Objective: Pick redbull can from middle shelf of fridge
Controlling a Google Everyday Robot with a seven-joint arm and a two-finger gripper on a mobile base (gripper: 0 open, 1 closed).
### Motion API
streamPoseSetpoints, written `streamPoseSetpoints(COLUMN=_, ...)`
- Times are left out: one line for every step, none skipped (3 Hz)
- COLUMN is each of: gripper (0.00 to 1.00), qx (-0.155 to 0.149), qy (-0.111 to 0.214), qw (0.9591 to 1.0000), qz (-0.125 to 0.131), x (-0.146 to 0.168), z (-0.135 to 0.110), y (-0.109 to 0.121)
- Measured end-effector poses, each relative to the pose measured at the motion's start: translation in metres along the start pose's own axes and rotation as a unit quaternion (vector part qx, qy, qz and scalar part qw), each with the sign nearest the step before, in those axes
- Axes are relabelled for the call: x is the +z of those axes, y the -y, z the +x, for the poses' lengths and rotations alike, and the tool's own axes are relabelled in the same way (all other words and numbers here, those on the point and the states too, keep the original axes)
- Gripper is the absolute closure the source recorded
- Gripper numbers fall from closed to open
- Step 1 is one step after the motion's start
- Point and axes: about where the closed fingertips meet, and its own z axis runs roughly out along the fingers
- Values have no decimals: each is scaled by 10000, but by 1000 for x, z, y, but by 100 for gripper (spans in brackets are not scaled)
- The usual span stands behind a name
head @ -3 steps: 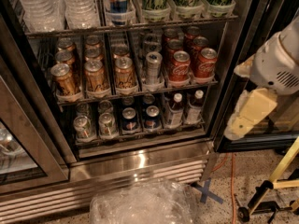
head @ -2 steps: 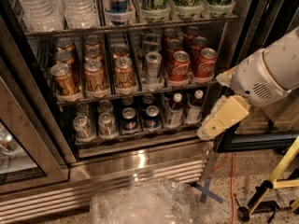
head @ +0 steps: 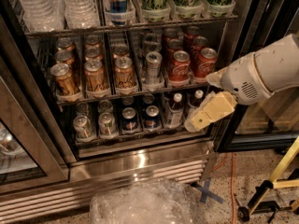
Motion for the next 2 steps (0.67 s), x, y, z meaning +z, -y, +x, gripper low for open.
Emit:
streamPoseSetpoints(gripper=0, qx=13, qy=355, qw=9994, qz=35, x=12, z=-5, y=-4)
streamPoseSetpoints(gripper=0, qx=300, qy=843, qw=9958, qz=179, x=33, z=-18, y=-36)
